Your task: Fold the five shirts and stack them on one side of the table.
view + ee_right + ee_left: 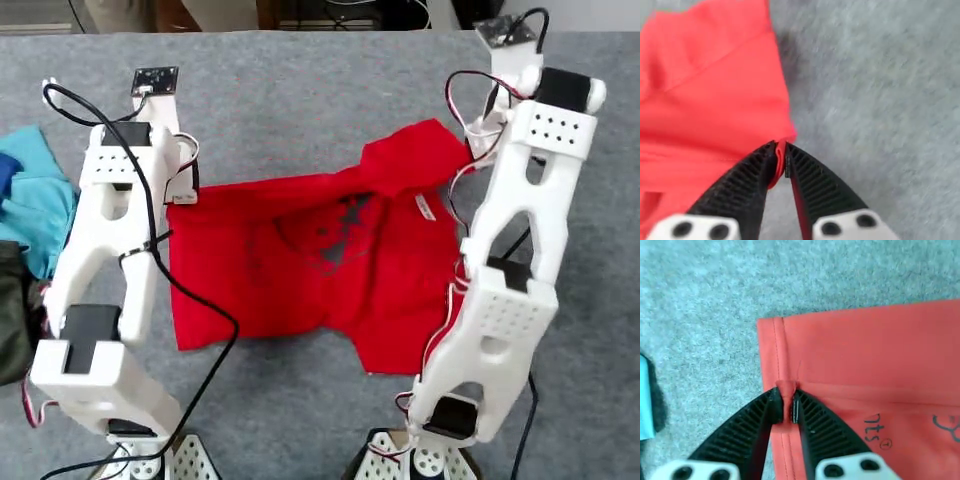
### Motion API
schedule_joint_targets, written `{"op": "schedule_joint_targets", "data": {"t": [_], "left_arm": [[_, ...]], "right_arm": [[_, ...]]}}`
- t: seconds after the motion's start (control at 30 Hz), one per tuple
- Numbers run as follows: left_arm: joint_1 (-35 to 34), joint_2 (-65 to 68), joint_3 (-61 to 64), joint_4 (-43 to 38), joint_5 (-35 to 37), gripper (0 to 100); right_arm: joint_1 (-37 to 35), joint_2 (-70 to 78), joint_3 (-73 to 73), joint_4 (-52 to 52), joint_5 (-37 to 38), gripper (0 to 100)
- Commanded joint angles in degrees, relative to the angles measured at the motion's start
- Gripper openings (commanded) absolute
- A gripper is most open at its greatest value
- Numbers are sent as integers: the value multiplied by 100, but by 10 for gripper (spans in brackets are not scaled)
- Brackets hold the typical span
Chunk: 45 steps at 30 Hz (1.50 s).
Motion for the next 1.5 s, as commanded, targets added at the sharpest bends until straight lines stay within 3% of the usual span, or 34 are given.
{"op": "schedule_joint_targets", "data": {"t": [0.0,0.47,0.73,1.0,1.47], "left_arm": [[97,-760,202,-18,9,19],[229,-3125,2585,-290,9,19],[273,-4207,3701,-554,9,19],[273,-4541,4026,-545,9,19],[229,-4549,4044,-527,-18,19]], "right_arm": [[-145,-945,813,53,53,4],[110,-2738,3565,-114,237,4],[400,-4514,6176,-1152,589,4],[1051,-5895,8066,-1908,923,4],[1930,-6281,9182,-1934,1741,4]]}}
